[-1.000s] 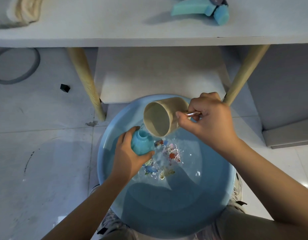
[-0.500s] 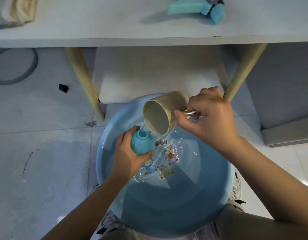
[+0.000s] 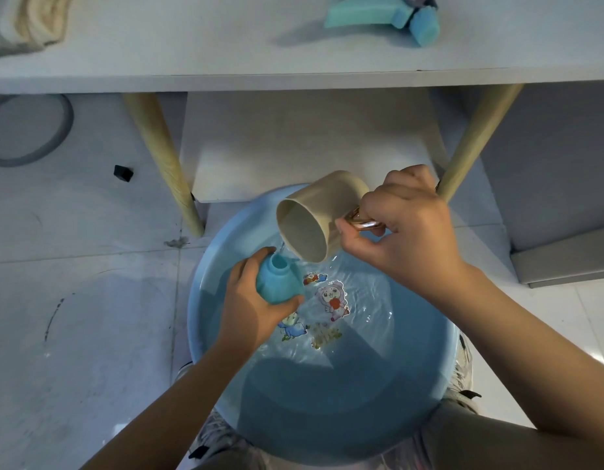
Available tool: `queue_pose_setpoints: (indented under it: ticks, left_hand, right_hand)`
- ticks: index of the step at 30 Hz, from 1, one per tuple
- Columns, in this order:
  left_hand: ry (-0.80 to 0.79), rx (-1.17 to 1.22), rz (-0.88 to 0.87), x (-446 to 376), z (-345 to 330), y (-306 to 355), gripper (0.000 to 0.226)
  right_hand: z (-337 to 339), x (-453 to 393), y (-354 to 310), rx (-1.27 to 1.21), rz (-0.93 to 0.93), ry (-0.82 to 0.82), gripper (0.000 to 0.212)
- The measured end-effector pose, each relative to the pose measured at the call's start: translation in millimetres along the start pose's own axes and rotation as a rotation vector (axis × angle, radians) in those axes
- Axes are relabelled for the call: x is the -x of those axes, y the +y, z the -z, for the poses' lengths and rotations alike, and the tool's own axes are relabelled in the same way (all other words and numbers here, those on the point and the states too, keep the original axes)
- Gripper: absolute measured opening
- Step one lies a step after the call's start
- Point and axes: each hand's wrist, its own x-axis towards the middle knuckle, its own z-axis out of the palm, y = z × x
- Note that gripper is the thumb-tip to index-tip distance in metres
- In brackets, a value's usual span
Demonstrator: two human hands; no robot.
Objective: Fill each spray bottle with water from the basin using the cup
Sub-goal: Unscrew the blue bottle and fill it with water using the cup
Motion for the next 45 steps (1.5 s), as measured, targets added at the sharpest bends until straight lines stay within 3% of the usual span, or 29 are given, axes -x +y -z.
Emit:
queue_pose_setpoints:
  ticks: [39,45]
  left_hand:
    - [0.004,-0.017,0.011,0.9,-3.1,6.5,0.078]
    - [0.006,-0.015,0.016,1.2,-3.5,7.7,0.081]
  right_hand:
    - [-1.3,-1.4,-8.7,0.016,0.313,0.01,0.032]
    - [-2.7,-0.4,-9.4,0.007,0.267,0.021,0.032]
